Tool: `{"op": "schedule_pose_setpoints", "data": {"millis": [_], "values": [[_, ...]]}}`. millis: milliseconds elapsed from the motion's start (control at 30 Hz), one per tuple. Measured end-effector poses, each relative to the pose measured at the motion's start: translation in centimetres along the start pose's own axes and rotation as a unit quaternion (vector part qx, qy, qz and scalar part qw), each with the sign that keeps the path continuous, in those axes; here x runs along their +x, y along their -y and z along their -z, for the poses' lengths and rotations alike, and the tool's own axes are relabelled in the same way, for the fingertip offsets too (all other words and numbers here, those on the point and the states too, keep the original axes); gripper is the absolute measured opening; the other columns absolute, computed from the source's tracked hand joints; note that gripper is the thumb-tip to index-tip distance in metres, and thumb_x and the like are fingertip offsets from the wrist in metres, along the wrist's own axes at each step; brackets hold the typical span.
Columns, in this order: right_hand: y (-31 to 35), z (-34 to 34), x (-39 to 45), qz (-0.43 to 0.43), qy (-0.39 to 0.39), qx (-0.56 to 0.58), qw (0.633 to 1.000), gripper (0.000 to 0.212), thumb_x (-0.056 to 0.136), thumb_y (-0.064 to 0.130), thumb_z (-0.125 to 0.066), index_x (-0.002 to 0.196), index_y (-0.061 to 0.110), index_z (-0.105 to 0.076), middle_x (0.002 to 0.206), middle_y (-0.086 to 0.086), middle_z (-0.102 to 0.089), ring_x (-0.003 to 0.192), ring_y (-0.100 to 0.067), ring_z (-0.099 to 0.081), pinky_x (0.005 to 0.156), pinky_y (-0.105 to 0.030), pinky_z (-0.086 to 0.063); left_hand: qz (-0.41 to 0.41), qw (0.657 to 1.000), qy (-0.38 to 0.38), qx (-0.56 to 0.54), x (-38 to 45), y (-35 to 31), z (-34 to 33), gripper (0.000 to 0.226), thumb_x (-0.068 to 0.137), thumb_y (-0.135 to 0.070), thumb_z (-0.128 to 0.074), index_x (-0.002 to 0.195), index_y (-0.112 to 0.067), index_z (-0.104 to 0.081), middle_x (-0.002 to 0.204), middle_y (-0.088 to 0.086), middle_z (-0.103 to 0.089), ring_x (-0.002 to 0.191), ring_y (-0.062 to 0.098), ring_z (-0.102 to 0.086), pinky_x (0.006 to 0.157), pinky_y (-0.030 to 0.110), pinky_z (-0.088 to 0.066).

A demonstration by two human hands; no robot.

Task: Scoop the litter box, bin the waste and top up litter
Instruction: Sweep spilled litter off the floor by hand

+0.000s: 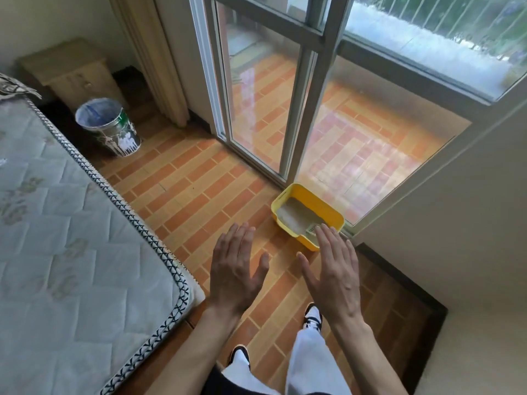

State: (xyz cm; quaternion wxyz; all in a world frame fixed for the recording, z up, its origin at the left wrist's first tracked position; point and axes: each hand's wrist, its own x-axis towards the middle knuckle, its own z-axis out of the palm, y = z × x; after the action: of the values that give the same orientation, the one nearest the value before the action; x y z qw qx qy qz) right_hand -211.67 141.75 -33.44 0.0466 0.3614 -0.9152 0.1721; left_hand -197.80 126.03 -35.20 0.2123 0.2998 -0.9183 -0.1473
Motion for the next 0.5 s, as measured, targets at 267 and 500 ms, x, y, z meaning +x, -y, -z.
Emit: {"op": "schedule_pose_setpoints", "data": {"millis": [267, 500], "values": [[-5.7, -3.0, 7.1, 0.073, 0.072, 0.029, 0.994, 0.067, 0.099, 0.048, -0.057, 0.153, 0.013, -0.040, 0.159, -0.008, -0.040, 0.150, -0.022, -0.034, 0.124, -0.044, -0.024, 0.106, 0.994, -0.015, 0.003, 3.8, -3.1, -5.2, 0.057, 0.105, -0.046, -0.044, 0.146, -0.008, -0.055, 0.152, 0.012, -0.055, 0.147, 0.028, -0.044, 0.118, 0.054, -0.037], [-10.1, -6.9, 13.6, 0.134, 0.123, 0.055, 0.982, 0.068, 0.101, 0.053, -0.049, 0.155, 0.014, -0.037, 0.161, -0.007, -0.038, 0.151, -0.021, -0.031, 0.122, -0.046, -0.027, 0.171, 0.985, -0.020, 0.026, 7.3, -4.5, -10.6, 0.059, 0.104, -0.047, -0.044, 0.148, -0.008, -0.054, 0.154, 0.011, -0.053, 0.148, 0.027, -0.043, 0.117, 0.053, -0.038]]}}
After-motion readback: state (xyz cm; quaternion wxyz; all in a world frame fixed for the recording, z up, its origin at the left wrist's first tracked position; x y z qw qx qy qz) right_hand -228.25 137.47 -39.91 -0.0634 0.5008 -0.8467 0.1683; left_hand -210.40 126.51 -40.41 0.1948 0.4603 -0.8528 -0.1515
